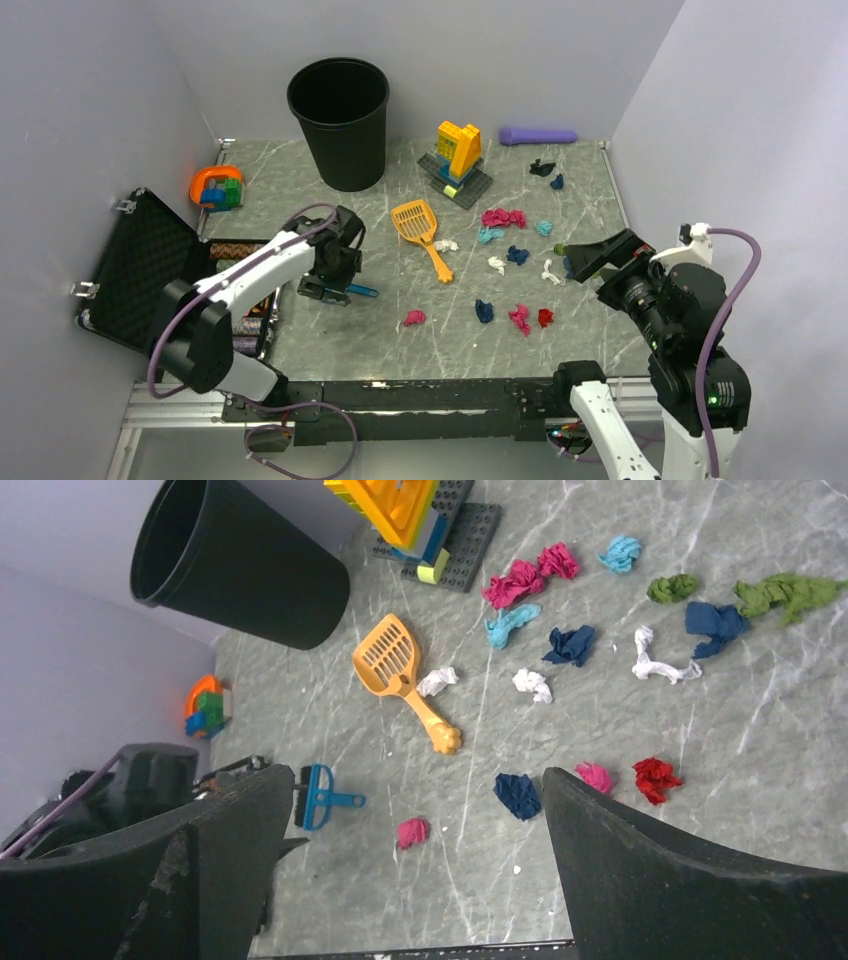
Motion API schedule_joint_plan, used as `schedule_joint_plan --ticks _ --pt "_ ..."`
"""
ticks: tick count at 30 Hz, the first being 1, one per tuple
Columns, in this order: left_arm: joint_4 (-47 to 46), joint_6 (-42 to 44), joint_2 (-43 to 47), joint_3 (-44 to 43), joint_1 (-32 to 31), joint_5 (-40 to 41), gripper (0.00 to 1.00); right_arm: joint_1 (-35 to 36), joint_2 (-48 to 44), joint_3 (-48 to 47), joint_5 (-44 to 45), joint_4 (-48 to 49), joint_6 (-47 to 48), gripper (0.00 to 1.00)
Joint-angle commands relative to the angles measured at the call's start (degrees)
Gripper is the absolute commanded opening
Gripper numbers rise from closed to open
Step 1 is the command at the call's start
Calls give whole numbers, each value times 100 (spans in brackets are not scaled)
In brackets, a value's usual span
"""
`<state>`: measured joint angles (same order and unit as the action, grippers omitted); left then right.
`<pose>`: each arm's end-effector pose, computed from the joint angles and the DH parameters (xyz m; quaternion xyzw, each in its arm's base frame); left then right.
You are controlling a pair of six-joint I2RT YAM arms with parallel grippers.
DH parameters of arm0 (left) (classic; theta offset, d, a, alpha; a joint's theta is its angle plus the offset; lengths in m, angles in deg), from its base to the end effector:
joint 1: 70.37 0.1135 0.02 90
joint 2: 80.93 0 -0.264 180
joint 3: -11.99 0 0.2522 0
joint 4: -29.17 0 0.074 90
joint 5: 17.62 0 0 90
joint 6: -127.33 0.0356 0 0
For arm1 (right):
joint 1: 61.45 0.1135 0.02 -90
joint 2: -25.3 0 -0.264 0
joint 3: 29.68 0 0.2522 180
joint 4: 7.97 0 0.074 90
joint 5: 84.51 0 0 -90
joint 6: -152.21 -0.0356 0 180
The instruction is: Sweep away the paper scraps from the table
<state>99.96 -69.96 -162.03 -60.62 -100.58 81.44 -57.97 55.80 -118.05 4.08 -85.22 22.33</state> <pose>0.2179 -0.1204 0.2298 -0.6242 0.7717 -0.0583 0.1070 0.0299 0.0027 0.4247 0.2481 0.7774 0.2228 0.5334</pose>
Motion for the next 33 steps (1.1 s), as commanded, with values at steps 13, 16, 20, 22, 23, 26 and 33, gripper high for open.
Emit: schedule_joint_plan --ticks 13,16,20,22,23,26,33 --pt "13 -741 -1222 -560 -187 727 64 16 423 -484 -545 227 650 100" --pt "-163 -592 -1320 -431 -7 549 65 20 413 -427 -545 273 624 100" --pt "-500 -249 -1366 -256 232 437 66 19 413 -408 -496 313 628 100" --pt "-356 -106 -1541 -429 293 456 67 15 418 -382 -475 333 630 100" --pt "-308 -29 -1631 -518 311 478 67 20 418 -367 -481 356 625 100" --pt "-417 119 -1825 -607 340 355 65 19 452 -369 -456 384 611 100" --pt "-600 179 -2109 -494 294 -31 60 17 462 -380 -294 353 592 100"
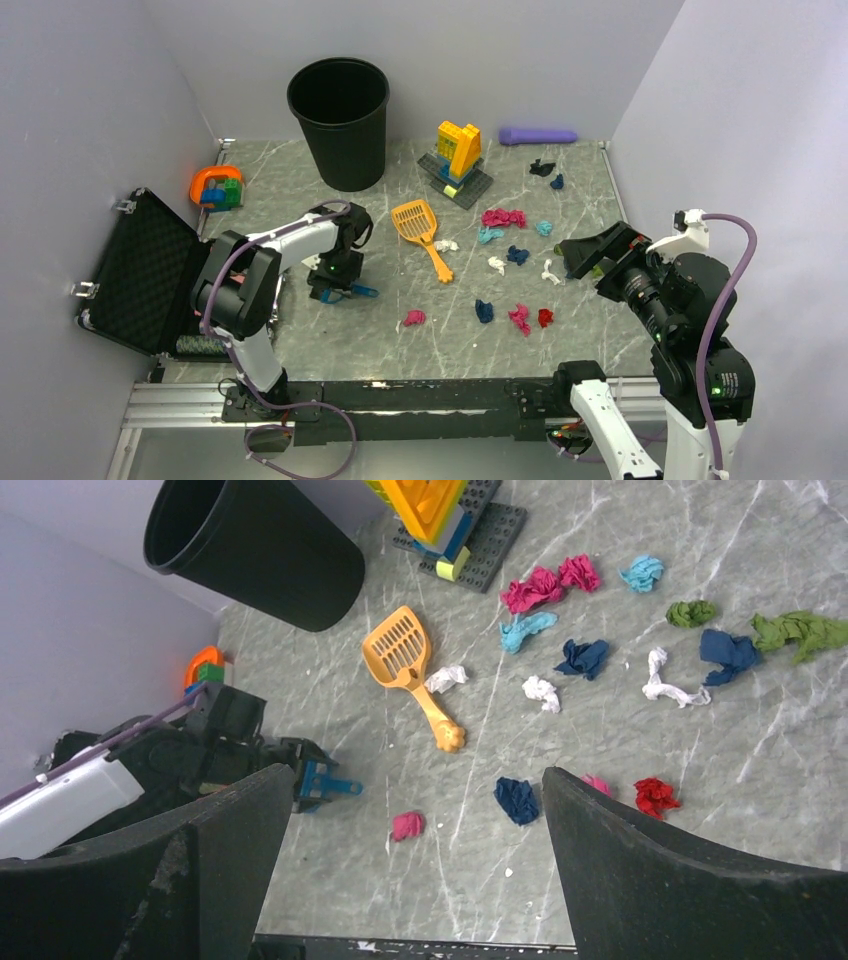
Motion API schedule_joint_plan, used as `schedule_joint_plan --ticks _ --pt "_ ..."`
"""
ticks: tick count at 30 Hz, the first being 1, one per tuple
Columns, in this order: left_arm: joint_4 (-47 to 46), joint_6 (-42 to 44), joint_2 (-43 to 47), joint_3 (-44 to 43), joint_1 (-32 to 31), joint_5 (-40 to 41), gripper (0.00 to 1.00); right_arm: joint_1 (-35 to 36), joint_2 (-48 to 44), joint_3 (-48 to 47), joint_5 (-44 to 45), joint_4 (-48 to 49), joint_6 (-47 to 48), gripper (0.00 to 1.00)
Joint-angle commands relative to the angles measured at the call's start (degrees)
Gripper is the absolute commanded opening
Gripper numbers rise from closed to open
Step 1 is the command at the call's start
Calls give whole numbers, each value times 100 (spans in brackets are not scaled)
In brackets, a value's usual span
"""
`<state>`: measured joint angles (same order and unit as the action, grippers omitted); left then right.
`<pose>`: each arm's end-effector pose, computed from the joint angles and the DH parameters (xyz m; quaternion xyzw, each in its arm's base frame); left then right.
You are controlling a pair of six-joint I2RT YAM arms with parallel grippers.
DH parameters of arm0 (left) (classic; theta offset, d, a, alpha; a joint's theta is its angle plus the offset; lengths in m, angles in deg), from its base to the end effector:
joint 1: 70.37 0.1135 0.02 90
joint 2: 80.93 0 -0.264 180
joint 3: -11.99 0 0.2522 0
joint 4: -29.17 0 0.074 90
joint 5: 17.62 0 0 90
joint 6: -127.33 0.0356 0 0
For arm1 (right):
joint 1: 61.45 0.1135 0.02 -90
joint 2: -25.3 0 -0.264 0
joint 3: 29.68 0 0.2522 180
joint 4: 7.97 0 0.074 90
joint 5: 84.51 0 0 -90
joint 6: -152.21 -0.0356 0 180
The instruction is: Sweep away the paper scraps from the table
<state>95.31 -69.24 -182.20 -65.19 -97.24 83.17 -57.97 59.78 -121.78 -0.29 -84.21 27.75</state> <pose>0.2719 -0.1303 0.1605 -0.6378 0.7644 0.0390 0.0856 0.0408 0.0061 0.4410 0.1883 0.7895 0.2281 0.5377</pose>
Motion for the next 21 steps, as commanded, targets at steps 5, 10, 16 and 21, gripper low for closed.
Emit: schedule_joint_plan --ticks 5,10,16,21 --pt "-282 201 -199 95 -39 -143 29 19 15 17 215 204 4 100" --pt "-115 831 68 -189 -85 318 19 19 -2 178 142 236 -69 100" --pt "-443 2084 1041 -314 -220 7 10 17 327 822 -1514 530 -86 100" --pt "-681 1997 1852 -368 -630 -802 5 17 222 1640 -2613 2021 -768 100"
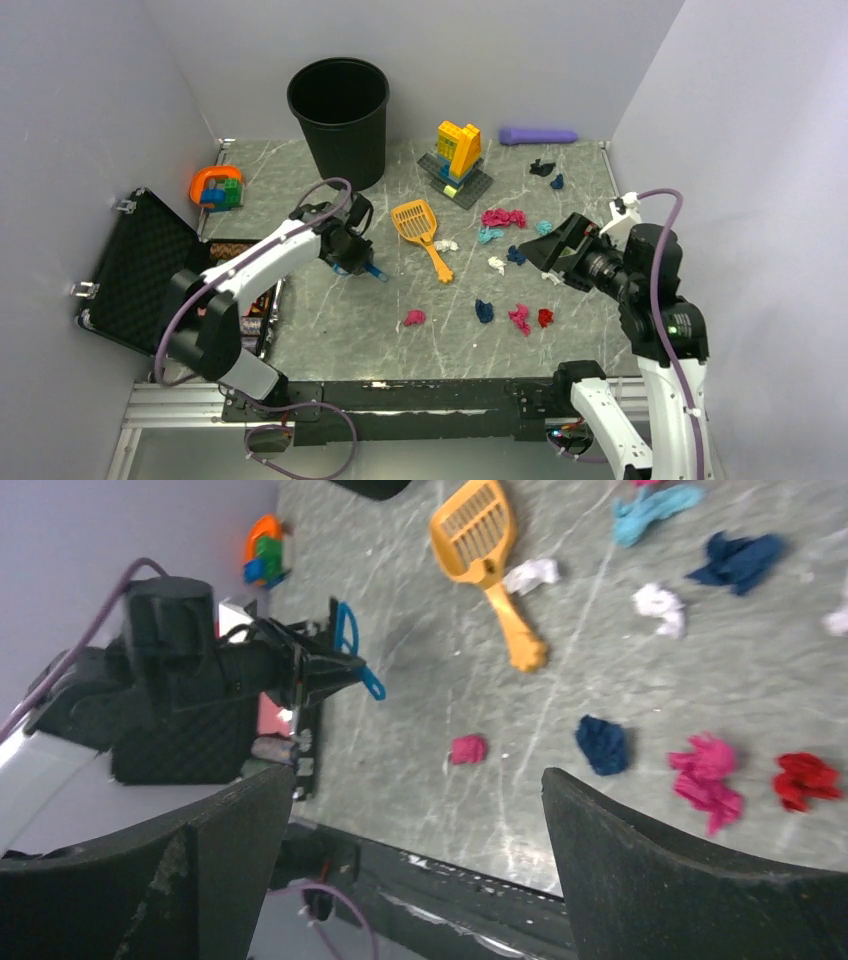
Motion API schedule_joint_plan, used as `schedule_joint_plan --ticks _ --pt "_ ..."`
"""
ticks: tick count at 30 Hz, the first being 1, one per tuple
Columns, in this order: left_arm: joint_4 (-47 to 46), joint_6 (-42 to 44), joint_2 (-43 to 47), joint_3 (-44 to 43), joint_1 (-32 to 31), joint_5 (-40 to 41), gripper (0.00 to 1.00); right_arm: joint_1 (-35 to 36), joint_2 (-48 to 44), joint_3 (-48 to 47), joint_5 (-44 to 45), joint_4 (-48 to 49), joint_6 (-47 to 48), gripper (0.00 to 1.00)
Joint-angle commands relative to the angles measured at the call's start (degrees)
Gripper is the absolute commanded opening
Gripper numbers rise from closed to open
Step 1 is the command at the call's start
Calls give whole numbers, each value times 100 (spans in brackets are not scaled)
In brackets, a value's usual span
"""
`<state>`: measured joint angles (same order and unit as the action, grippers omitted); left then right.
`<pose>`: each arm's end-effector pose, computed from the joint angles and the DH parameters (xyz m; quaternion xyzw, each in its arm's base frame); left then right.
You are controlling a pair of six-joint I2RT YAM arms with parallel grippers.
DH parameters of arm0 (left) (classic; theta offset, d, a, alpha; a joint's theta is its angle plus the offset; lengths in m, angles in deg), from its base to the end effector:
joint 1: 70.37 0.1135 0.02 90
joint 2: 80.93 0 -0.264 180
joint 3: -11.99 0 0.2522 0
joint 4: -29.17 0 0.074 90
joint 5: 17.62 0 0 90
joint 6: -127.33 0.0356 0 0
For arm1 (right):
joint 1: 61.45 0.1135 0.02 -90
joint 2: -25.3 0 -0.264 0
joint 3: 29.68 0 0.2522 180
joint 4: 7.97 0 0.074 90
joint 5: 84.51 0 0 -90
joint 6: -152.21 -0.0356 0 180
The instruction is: Sweep away the paper scraps from the table
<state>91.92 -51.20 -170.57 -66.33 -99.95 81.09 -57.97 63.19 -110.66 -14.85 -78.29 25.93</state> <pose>0.2597 -0.1412 0.2230 -0.4951 0.8545 -0.0798 0.1355 0.0904 0.0179 0.3988 0.1490 0.8320 0.3161 0.4308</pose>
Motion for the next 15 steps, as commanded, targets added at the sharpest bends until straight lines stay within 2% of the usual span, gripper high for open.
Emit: schedule_joint_plan --ticks 1,6,15 --pt "-515 19 815 -246 -464 -756 3 14 -218 760 -1202 1750 -779 100" --pt "-1050 -851 1141 -387 -920 -1226 0 48 -303 1328 -1440 2655 -1327 99" --pt "-608 -1452 564 -1887 -1625 -959 0 562 86 1111 -915 2405 -957 94"
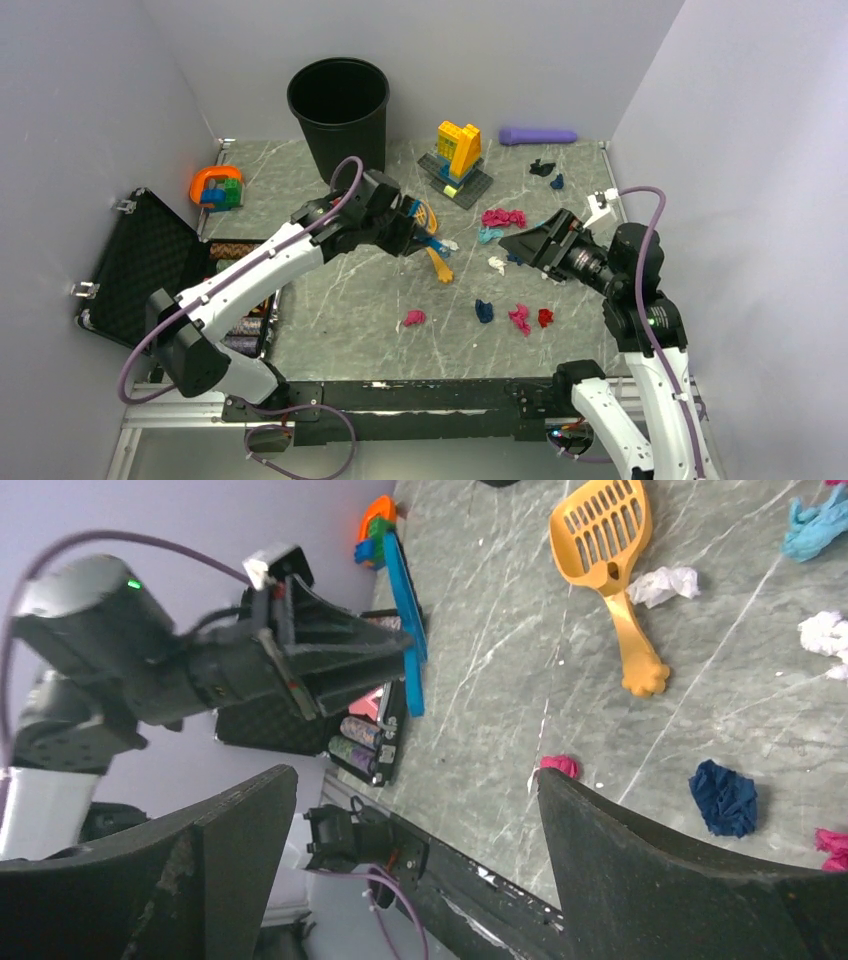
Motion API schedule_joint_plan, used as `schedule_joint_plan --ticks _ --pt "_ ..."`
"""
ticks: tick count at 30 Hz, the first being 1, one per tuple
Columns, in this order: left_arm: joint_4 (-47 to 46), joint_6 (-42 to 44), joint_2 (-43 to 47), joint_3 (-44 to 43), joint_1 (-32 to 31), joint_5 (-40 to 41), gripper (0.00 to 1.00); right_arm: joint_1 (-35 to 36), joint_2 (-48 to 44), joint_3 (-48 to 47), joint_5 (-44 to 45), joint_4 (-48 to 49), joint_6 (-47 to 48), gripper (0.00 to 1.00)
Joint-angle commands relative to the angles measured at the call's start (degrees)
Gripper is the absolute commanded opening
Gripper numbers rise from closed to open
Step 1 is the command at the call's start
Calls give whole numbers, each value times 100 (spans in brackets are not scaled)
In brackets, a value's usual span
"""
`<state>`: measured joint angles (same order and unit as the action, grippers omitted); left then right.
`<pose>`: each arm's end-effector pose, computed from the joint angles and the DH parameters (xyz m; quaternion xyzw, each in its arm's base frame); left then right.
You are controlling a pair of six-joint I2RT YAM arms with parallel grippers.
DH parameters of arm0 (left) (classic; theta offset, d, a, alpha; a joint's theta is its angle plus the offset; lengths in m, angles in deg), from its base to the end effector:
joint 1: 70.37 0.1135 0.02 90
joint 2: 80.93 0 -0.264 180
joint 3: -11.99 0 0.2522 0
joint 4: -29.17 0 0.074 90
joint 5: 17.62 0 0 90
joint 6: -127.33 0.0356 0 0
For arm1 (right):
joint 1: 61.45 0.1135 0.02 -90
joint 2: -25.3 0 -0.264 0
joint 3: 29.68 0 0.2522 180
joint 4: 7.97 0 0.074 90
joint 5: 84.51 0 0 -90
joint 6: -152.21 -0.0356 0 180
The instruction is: Sweep away the paper scraps from the table
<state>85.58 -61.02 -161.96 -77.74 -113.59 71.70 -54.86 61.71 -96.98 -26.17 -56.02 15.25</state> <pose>0.2197 -0.2070 0.3313 -0.4297 0.8278 -0.3424 0.1135 0.1207 0.0327 0.3689 0.1151 0.7825 0.4533 0.4111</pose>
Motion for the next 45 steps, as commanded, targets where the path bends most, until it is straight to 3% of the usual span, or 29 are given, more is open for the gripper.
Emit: schedule_joint_plan --ticks 1,7,10,13,19,23,31,34,41,45 --pt "17 -515 -419 -915 -328 -48 0 290 288 -317 316 105 222 94" --pt "63 -781 -1052 -1855 -786 6 0 303 608 -743 716 -373 704 90" --pt "-145 -922 -1248 -2041 -965 -77 0 307 653 -710 534 -278 774 79" --pt "-216 -980 -1360 -2166 -1052 -175 0 307 574 -691 585 -290 880 79" --pt "-754 -1261 -1346 -1976 -1197 -265 0 309 585 -586 367 -403 1016 75" --pt "-707 -1273 -1413 -2077 -1256 -271 0 314 601 -447 190 -318 1019 66" --pt "-797 -1363 -1357 -1942 -1284 -263 0 502 761 -345 185 -265 1042 62" --pt "-807 -1377 -1355 -1931 -1285 -276 0 629 869 -316 316 -218 1023 61" --pt "-842 -1409 -1291 -1795 -1312 -310 0 951 1103 -385 710 -57 1028 46" --pt "-815 -1427 -1237 -1723 -1330 -302 0 1052 1035 -312 953 164 883 44"
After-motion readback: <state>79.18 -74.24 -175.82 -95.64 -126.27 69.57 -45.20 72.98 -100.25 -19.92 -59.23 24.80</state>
